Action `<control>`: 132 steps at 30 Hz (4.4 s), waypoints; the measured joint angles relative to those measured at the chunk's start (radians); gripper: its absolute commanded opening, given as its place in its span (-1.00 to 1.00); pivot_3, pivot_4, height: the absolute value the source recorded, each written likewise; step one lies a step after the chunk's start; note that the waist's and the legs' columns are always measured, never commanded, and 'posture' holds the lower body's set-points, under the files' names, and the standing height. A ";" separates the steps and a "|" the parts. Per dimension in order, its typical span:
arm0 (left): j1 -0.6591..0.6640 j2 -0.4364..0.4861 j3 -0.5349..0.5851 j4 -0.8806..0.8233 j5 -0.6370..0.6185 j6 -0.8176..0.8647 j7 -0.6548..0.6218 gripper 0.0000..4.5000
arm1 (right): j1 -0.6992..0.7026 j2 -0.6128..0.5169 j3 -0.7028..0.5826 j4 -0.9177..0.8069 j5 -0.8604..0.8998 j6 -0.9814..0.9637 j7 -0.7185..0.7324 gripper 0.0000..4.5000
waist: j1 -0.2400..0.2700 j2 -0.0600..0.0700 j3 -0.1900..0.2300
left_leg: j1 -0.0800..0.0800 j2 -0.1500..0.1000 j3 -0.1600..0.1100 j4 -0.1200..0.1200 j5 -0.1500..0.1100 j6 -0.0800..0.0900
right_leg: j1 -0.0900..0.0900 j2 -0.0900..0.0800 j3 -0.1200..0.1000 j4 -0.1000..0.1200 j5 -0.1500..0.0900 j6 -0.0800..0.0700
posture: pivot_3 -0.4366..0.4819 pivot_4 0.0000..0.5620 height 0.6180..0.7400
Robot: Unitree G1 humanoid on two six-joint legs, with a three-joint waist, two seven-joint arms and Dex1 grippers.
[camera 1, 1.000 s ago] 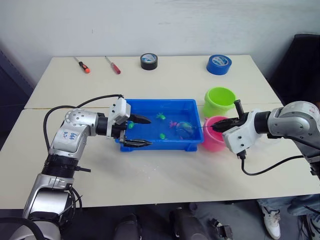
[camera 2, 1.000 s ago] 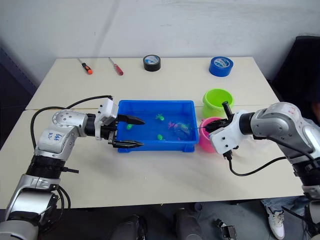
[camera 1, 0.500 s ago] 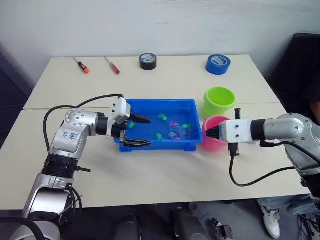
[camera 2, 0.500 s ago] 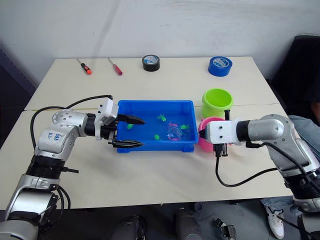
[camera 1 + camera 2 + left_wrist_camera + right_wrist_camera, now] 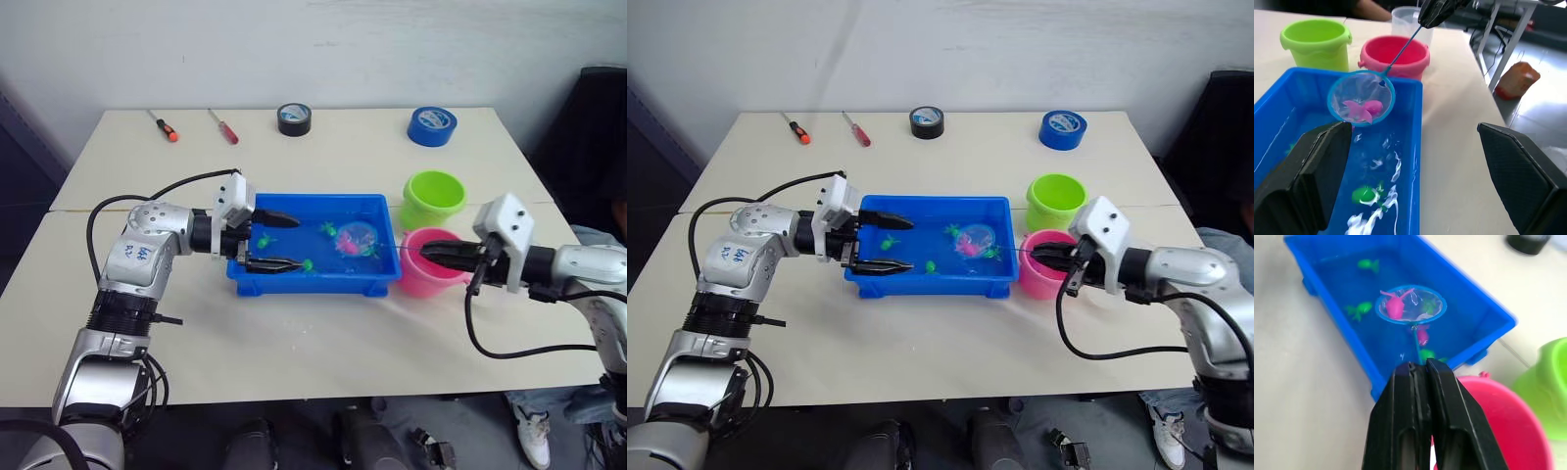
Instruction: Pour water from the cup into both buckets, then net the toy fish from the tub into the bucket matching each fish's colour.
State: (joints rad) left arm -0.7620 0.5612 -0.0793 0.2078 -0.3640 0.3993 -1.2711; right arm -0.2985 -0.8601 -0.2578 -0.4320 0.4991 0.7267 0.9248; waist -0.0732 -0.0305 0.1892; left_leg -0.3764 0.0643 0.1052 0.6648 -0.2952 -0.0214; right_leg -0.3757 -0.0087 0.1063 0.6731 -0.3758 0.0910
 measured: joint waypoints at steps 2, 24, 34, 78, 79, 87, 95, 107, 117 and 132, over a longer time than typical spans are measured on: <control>-0.011 -0.016 -0.001 0.005 -0.011 0.008 -0.007 0.99 | 0.044 -0.002 -0.108 -0.074 0.055 0.067 -0.038 -1.00 | 0.006 0.000 0.000 | 0.000 0.000 0.000 0.000 0.000 0.000 | 0.000 0.000 0.000 0.000 0.000 0.000 | -0.05 -0.47 1.00; -0.102 -0.117 -0.050 0.158 0.015 -0.094 -0.060 0.99 | 0.673 -0.297 -0.413 -0.069 -0.782 -1.017 -0.080 -1.00 | 0.019 -0.001 0.000 | -0.002 -0.002 0.003 -0.002 -0.001 0.001 | 0.001 0.002 0.004 -0.011 0.003 0.005 | -0.05 -0.47 1.00; -0.095 -0.097 -0.050 0.159 0.034 -0.130 -0.061 0.99 | 0.507 -0.336 -0.410 0.129 -0.714 -1.200 -0.109 -1.00 | 0.013 -0.001 0.000 | 0.003 -0.001 0.007 -0.002 -0.001 0.001 | 0.003 0.002 0.007 -0.009 0.003 0.005 | -0.05 -0.47 1.00; 0.034 0.032 -0.017 0.034 0.078 -0.093 0.004 0.99 | -0.114 -0.047 0.390 0.146 -0.541 -0.566 0.034 -1.00 | 0.016 -0.001 0.000 | 0.000 0.000 0.007 0.002 -0.002 0.004 | -0.001 -0.001 0.005 -0.003 0.003 0.005 | -0.05 -0.47 1.00; 0.033 0.032 -0.017 0.034 0.078 -0.093 0.003 0.99 | -0.114 -0.047 0.389 0.145 -0.540 -0.556 0.034 -1.00 | 0.016 -0.001 0.000 | 0.000 0.000 0.007 0.002 -0.002 0.004 | -0.001 -0.001 0.005 -0.004 0.003 0.005 | -0.05 -0.47 1.00; 0.056 0.113 -0.023 0.099 0.122 -0.156 -0.037 0.99 | -0.152 -0.033 0.447 0.166 -0.626 -0.595 0.028 -1.00 | 0.001 -0.001 0.000 | 0.001 0.000 0.008 0.001 -0.002 0.004 | -0.002 0.000 0.005 -0.004 0.003 0.004 | -0.05 -0.47 1.00; 0.071 0.148 -0.016 0.119 0.131 -0.161 -0.050 0.99 | -0.182 0.108 0.524 0.182 -0.604 -0.517 0.047 -1.00 | -0.004 -0.001 0.000 | 0.000 0.000 0.007 0.001 -0.002 0.004 | -0.002 -0.001 0.005 -0.002 0.003 0.004 | -0.05 -0.47 1.00; 0.050 0.139 0.006 0.117 0.101 -0.120 -0.036 0.99 | -0.186 0.227 0.359 0.071 -0.279 -0.030 0.007 -1.00 | -0.004 -0.001 0.000 | 0.000 0.000 0.006 0.001 -0.002 0.004 | -0.002 -0.001 0.004 -0.001 0.003 0.004 | -0.05 -0.47 1.00; -0.028 0.034 0.048 0.099 -0.021 0.024 -0.034 0.99 | -0.062 0.134 0.033 -0.143 -0.087 0.182 -0.089 -1.00 | 0.012 -0.001 0.000 | -0.002 0.000 0.005 0.000 -0.003 0.004 | -0.002 -0.001 0.004 -0.005 0.003 0.004 | -0.05 -0.47 1.00; -0.111 -0.085 -0.022 0.158 -0.022 -0.035 -0.103 0.99 | 0.444 -0.103 -0.506 -0.289 -0.120 0.030 0.021 -1.00 | 0.017 -0.001 0.000 | -0.003 -0.001 0.005 -0.001 -0.003 0.004 | -0.001 0.002 0.005 -0.011 0.003 0.005 | -0.05 -0.47 1.00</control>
State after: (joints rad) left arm -0.8734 0.4766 -0.1016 0.3656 -0.3859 0.3648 -1.3737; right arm 0.1453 -0.9628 -0.7643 -0.7208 0.3792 0.7567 0.9463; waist -0.0564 -0.0313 0.1894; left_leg -0.3794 0.0634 0.1102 0.6642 -0.2980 -0.0177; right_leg -0.3764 -0.0071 0.1116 0.6622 -0.3727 0.0963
